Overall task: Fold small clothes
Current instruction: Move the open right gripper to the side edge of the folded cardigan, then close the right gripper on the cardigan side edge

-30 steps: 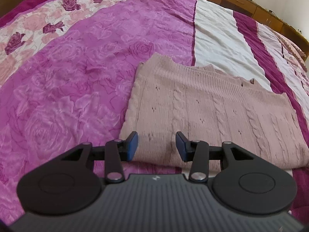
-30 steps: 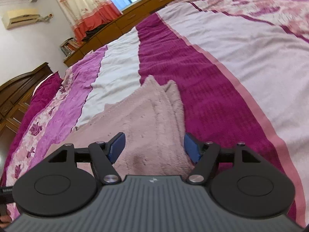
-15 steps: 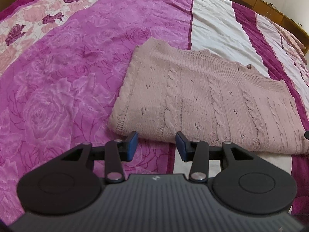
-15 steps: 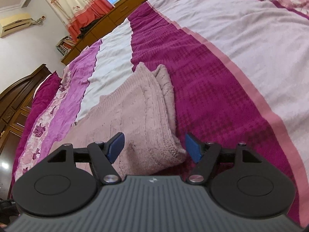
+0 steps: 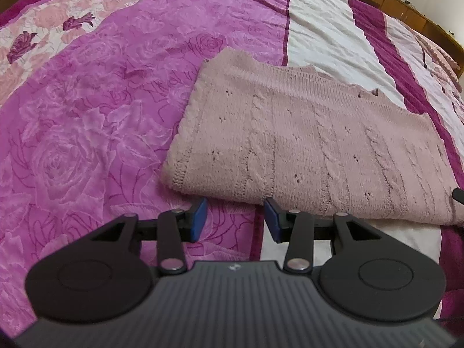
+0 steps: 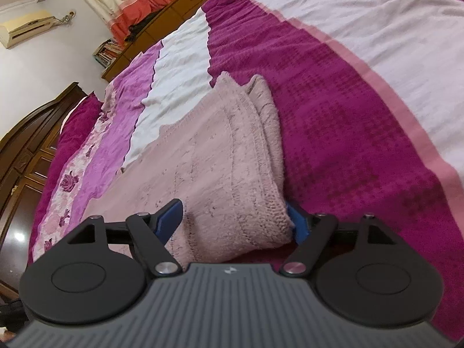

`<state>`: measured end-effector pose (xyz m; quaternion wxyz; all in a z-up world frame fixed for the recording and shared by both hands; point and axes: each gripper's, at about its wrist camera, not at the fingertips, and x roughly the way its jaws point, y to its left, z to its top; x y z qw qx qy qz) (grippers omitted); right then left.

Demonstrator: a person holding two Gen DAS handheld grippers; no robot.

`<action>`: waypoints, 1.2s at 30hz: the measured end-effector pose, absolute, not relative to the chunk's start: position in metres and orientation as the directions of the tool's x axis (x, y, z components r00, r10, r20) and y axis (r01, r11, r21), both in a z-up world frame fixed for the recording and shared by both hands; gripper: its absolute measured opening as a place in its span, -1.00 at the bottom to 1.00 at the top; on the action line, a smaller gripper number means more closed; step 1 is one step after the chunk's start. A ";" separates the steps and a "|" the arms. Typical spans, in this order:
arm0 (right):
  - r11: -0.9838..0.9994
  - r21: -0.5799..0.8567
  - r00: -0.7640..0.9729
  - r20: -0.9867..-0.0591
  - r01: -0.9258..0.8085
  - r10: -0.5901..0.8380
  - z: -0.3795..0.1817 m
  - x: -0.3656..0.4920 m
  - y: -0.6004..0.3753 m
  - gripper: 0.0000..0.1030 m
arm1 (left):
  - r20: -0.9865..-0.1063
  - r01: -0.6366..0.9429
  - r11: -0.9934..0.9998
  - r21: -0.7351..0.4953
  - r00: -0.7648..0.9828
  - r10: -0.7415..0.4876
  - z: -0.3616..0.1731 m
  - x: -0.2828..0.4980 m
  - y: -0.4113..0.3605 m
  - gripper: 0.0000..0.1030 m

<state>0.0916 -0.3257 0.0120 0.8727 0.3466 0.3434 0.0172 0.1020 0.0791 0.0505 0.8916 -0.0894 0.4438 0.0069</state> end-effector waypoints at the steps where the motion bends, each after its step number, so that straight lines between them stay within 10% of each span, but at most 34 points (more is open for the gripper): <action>1: 0.755 0.622 0.762 -0.587 0.207 0.275 0.011 0.094 -0.326 0.58 | -0.793 -0.090 0.984 -0.153 0.606 -0.068 0.050 0.102 0.079 -0.13; 32: 0.656 0.736 0.762 -0.518 0.166 0.389 0.006 0.133 -0.319 0.64 | -0.798 -0.084 0.985 -0.153 0.598 -0.073 0.045 0.104 0.079 -0.13; 36: 0.650 0.745 0.771 -0.501 0.153 0.393 0.007 0.132 -0.319 0.28 | -0.795 -0.082 0.985 -0.151 0.602 -0.072 0.046 0.104 0.079 -0.13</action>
